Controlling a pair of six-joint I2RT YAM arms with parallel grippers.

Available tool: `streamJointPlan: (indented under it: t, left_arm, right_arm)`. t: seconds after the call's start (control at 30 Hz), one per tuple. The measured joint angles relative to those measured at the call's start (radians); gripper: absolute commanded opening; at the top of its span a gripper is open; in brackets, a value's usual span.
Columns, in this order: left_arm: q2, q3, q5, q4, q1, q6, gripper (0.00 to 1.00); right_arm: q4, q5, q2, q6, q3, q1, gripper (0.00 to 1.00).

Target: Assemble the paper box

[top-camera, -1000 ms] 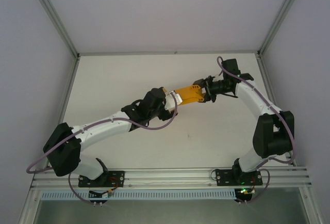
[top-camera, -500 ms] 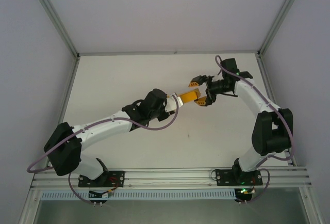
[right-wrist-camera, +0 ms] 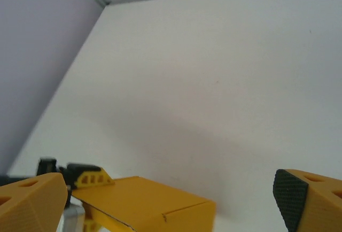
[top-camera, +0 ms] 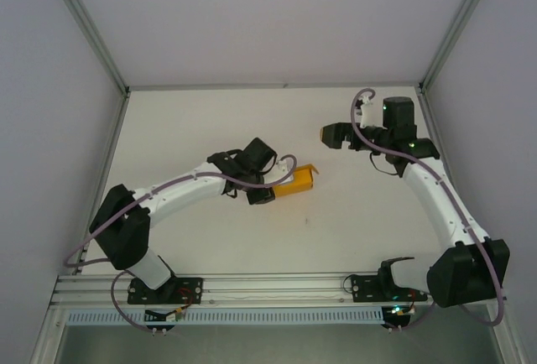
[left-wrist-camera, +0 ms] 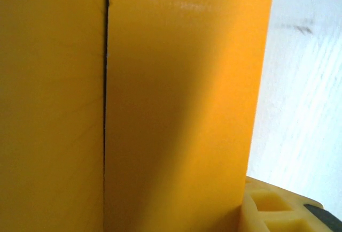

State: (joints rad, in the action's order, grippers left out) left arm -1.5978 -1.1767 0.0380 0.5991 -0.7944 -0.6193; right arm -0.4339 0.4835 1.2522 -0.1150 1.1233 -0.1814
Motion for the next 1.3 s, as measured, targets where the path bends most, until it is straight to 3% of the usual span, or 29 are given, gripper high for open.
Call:
streamJointPlan:
  t: [0.27,0.53,0.6,0.77,0.93,1.13,1.3]
  left_arm:
    - [-0.023,-0.014,0.022,0.071,0.013,-0.006,0.35]
    - [-0.087,-0.053,0.022,0.083,0.017,-0.005,0.34]
    - [-0.09,-0.057,0.022,0.084,0.018,-0.005,0.34]
    - [-0.091,-0.058,0.022,0.086,0.019,-0.002,0.34]
    - [-0.092,-0.059,0.022,0.087,0.019,-0.002,0.34]
    - [-0.107,-0.08,0.022,0.106,0.019,0.002,0.33]
    - [-0.109,-0.084,0.021,0.108,0.021,0.022,0.34]
  right_arm:
    - [-0.115,-0.052,0.09,0.286,0.0,-0.131,0.6]
    - [-0.198,-0.083,0.222,0.386,0.0,-0.196,0.57]
    - [-0.207,-0.089,0.224,0.399,0.0,-0.208,0.49]
    - [-0.212,-0.147,0.224,0.399,0.0,-0.236,0.27]
    - [-0.23,-0.216,0.225,0.375,0.003,-0.277,0.23]
    - [-0.236,-0.316,0.225,0.307,0.003,-0.323,0.04]
    - [-0.219,-0.393,0.224,0.151,0.011,-0.366,0.0]
